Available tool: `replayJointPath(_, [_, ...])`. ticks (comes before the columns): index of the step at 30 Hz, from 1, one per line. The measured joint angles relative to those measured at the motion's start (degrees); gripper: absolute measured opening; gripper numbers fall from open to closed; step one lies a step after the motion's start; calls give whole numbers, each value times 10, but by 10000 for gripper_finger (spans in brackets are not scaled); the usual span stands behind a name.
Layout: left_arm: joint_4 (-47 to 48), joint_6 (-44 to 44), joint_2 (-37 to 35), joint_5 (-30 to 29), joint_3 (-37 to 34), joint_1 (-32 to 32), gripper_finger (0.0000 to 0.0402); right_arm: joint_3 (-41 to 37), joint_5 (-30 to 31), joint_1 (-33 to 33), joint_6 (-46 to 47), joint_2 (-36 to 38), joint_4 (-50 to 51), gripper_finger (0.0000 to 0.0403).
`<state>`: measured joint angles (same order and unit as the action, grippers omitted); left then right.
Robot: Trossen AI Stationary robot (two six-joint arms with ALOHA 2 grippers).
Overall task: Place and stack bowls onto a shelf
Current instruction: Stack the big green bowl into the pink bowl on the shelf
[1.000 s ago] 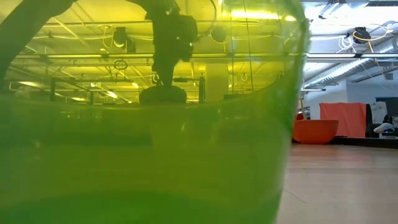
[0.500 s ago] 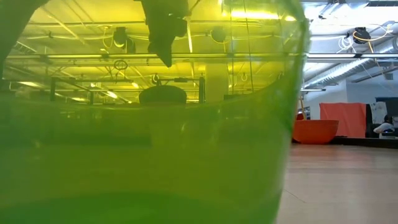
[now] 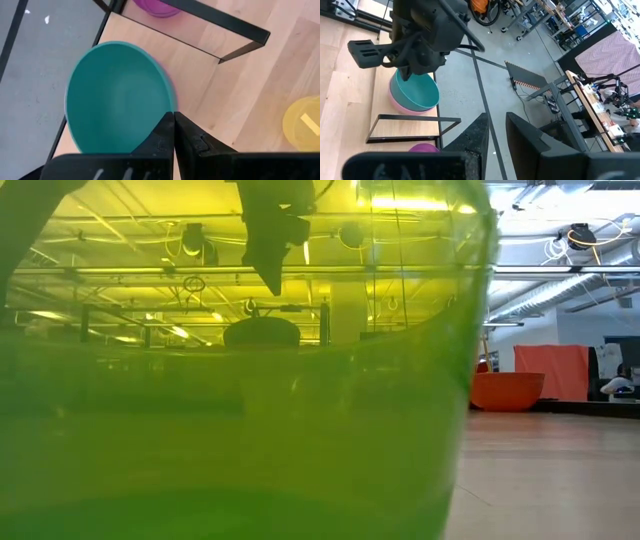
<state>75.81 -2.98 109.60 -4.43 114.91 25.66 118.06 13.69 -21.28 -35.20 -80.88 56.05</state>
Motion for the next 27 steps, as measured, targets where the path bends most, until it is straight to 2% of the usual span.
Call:
replayJointPath(5, [-2,13,0,0,-4,0,1,0,0,0,0,0,0,61])
replayJointPath(21, [-65,18,0,-1,-124,0,1,0,0,0,-1,0,0,61])
replayJointPath(24, [-63,18,1,-1,-128,0,1,0,0,0,-1,0,0,61])
replayJointPath(27, [-39,16,-7,0,-99,2,1,0,0,0,-1,0,0,61])
